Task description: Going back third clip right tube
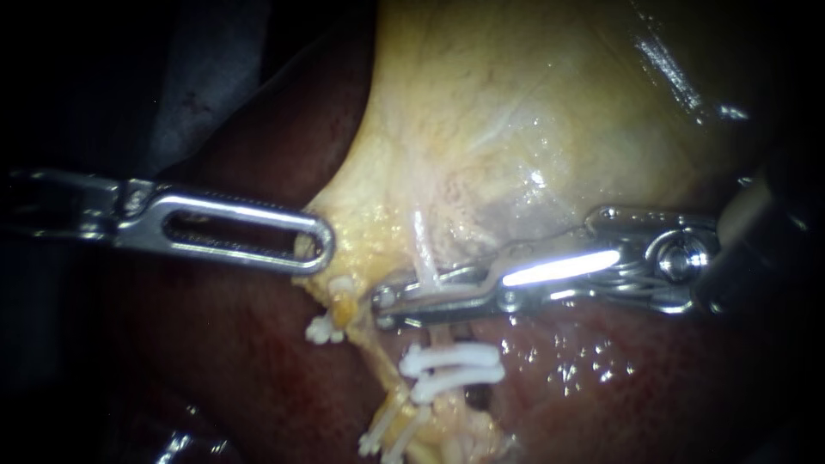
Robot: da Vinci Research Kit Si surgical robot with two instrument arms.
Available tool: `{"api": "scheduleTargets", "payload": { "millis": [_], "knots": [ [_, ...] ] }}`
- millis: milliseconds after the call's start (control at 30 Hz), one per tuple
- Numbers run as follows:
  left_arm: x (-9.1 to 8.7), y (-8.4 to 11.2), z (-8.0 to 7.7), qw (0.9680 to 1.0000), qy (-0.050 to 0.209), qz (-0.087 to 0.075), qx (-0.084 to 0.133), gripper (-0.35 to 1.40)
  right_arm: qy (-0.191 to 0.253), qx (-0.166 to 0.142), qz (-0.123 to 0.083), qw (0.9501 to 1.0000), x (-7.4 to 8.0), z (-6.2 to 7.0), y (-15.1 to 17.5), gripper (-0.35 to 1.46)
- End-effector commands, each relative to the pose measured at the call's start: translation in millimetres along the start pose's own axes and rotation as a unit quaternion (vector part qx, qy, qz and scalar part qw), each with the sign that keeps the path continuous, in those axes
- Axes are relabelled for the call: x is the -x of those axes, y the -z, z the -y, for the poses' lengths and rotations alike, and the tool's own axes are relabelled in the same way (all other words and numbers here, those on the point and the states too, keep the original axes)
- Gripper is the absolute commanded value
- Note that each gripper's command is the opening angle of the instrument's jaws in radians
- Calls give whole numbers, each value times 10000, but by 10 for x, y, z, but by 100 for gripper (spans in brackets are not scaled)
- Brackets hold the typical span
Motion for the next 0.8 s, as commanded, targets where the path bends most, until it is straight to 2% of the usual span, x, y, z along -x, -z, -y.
{"api": "scheduleTargets", "payload": {
  "millis": [33, 400, 500, 600, 800],
  "knots": [
    [0, 0, 0, 10000, -1, 0, 0, -35, -2, 3, 0, 10000, 0, 0, 0, -35],
    [0, 0, 0, 10000, -1, 1, 1, -35, -2, 4, -1, 10000, 0, -1, 0, -35],
    [0, 0, 0, 10000, -1, 1, 1, -35, -2, -17, -1, 10000, 0, 0, -1, 7],
    [0, 0, 0, 10000, -1, 1, 1, -35, -5, -49, -31, 10000, 0, 2, -2, 36],
    [-1, -1, 0, 10000, -3, 1, -18, -35, -7, -80, -62, 9999, 0, 4, -4, 48]
  ]
}}
